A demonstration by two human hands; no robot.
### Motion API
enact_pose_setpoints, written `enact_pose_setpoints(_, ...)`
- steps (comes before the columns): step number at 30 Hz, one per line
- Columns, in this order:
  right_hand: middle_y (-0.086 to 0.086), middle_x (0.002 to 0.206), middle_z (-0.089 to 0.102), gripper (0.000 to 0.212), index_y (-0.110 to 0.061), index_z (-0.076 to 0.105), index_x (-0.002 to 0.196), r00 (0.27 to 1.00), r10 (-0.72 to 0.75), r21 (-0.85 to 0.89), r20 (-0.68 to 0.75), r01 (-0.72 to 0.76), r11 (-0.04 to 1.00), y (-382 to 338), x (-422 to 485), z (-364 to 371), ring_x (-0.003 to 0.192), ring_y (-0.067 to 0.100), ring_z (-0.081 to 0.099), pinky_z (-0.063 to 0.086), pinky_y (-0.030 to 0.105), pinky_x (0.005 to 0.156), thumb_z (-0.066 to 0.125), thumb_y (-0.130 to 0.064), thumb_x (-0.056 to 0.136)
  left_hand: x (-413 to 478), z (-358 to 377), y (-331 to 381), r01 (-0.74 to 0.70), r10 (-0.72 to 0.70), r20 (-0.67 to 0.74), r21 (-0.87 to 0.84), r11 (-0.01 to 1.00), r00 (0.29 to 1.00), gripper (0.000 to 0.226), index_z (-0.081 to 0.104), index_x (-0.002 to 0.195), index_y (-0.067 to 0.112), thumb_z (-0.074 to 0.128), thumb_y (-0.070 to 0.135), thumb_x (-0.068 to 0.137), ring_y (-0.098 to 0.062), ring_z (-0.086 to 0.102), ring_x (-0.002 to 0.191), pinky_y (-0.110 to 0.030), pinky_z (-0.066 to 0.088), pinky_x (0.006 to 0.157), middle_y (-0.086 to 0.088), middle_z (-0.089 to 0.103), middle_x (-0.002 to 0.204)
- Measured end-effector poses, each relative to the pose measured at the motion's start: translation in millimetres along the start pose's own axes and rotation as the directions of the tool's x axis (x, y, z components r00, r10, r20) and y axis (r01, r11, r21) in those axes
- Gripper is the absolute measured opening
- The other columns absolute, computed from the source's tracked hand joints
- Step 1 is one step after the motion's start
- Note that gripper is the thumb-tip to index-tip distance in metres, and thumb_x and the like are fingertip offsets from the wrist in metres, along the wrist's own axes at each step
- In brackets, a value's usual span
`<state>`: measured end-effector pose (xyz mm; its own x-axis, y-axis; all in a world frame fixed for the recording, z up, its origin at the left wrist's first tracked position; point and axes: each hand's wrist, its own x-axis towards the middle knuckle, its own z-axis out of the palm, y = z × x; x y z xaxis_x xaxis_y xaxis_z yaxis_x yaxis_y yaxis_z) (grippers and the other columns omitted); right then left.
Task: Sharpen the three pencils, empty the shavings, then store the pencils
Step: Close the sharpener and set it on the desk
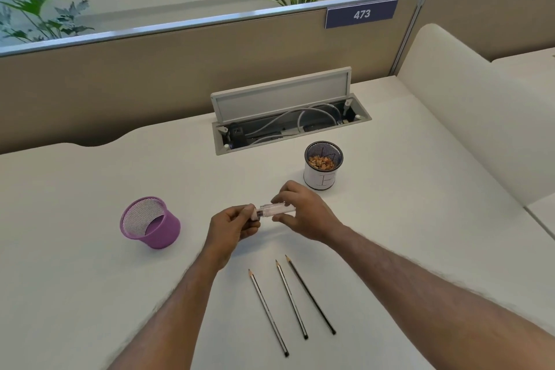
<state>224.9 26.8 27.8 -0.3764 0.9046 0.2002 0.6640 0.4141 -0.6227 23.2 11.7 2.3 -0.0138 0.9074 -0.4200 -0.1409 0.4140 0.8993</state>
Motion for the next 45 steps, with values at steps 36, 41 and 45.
enact_pose_setpoints(36,-0.001,0.095,0.062,0.025,-0.009,0.073,0.098,0.992,-0.118,0.1,-0.039,0.122,0.988,-5.8,-2.9,-3.2,0.074,0.014,0.06,0.054,0.029,0.069,0.082,-0.012,0.074,-2.0,13.3,15.2,0.186,-0.187,0.008,0.017,0.982,0.982,0.053,0.073,0.092,-0.003,0.073,0.049,0.081,-0.013,0.055,0.048,-0.018,0.048,0.048,-0.009,0.065,0.061)
enact_pose_setpoints(41,0.0,0.094,0.062,0.026,-0.008,0.073,0.098,0.992,-0.116,0.097,-0.041,0.119,0.988,-2.5,-5.9,0.1,0.074,0.015,0.06,0.054,0.032,0.068,0.082,-0.013,0.075,0.4,12.7,17.1,0.233,-0.234,0.012,0.059,0.971,0.972,0.046,0.073,0.092,-0.003,0.072,0.043,0.085,-0.013,0.061,0.052,-0.019,0.052,0.051,-0.012,0.07,0.066)
enact_pose_setpoints(45,0.0,0.092,0.062,0.026,-0.008,0.074,0.098,0.992,-0.117,0.108,-0.038,0.121,0.987,-2.2,-4.8,0.2,0.072,0.014,0.06,0.054,0.03,0.067,0.083,-0.014,0.074,1.5,13.7,17.1,0.228,-0.229,0.008,0.064,0.971,0.973,0.043,0.073,0.094,-0.002,0.071,0.04,0.087,-0.013,0.062,0.054,-0.02,0.053,0.054,-0.011,0.071,0.066)
